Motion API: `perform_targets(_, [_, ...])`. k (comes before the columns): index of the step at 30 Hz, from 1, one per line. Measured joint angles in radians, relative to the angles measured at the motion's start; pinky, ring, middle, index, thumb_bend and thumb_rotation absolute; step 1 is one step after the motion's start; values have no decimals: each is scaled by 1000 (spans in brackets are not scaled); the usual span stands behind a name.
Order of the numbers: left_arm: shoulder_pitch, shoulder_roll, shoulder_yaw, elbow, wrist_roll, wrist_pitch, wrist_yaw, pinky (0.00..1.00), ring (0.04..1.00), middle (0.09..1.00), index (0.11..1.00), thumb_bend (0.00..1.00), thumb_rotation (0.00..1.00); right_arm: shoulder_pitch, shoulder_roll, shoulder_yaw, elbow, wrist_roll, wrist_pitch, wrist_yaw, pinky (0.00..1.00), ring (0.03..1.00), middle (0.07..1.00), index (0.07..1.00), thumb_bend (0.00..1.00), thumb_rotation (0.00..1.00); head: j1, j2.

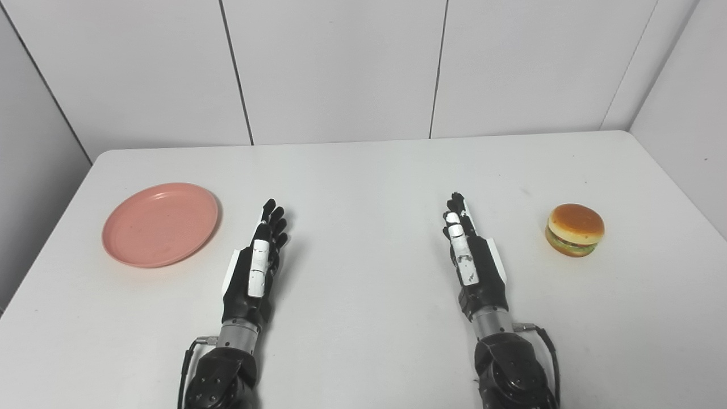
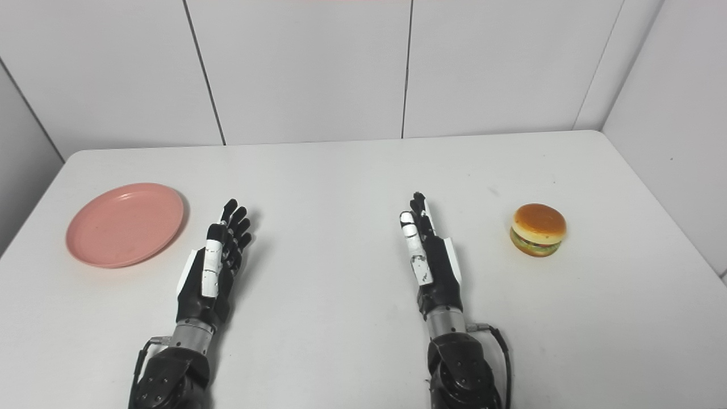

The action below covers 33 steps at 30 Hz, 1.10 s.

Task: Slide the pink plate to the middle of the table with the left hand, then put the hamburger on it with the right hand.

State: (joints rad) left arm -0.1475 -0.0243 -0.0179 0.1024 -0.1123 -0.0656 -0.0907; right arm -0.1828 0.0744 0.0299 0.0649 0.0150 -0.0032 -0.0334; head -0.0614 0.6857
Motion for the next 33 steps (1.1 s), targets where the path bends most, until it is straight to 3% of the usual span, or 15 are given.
perform_targets(10, [0,0,-3,-1,6,4,1,1000,1000,1000,1000,780,1000,20,-1,19,-8,-13,3,1,1000,1000,1000,1000,597,944,6,2])
perform_targets(16, [0,0,-8,-3,10,11,3,1000,1000,1000,1000,769,1000,30,-5,28,-36,-13,32,8,1000,1000,1000,1000,585,936,6,0])
perform_targets(33, [2,-11,-14,-5,9,13,4,1000,1000,1000,1000,776,1000,34,-4,26,-43,-14,33,13,1000,1000,1000,1000,598,939,17,0])
